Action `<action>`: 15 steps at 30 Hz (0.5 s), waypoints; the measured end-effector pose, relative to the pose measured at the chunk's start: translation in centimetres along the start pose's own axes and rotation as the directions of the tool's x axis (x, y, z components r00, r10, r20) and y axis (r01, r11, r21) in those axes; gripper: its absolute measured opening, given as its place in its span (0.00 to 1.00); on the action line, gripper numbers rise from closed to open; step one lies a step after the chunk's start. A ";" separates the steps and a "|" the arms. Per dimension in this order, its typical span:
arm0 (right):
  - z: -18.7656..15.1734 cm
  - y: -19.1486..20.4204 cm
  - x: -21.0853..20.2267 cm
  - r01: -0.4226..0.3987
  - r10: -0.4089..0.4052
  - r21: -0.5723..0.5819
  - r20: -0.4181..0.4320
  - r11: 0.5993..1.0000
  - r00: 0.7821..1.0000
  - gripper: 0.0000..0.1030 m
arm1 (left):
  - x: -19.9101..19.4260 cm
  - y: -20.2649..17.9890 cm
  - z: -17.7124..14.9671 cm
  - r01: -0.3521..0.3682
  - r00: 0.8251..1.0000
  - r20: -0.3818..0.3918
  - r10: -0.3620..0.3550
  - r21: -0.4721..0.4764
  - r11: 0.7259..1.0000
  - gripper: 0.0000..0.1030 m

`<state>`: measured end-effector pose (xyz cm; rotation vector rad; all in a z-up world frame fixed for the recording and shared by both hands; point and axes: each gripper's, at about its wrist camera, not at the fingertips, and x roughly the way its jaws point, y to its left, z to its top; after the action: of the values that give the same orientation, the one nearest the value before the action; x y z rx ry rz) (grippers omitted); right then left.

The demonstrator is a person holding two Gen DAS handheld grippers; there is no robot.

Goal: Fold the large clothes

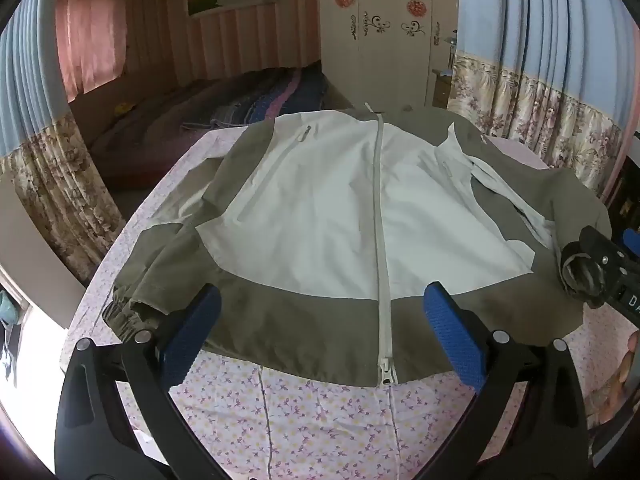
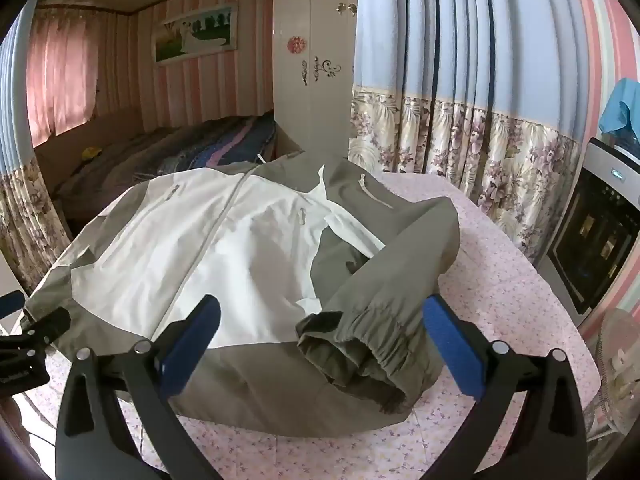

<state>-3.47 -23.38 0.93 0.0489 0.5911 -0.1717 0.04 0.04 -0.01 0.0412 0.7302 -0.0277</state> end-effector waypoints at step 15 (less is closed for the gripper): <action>-0.1 -0.1 0.0 -0.007 0.007 0.011 0.025 1.000 1.000 0.98 | 0.0 -0.4 0.1 0.001 1.000 0.014 -0.001 0.004 1.000 0.97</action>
<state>-3.50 -23.48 0.88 0.0594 0.5655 -0.1688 0.09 -0.36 0.11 0.0445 0.7157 -0.0299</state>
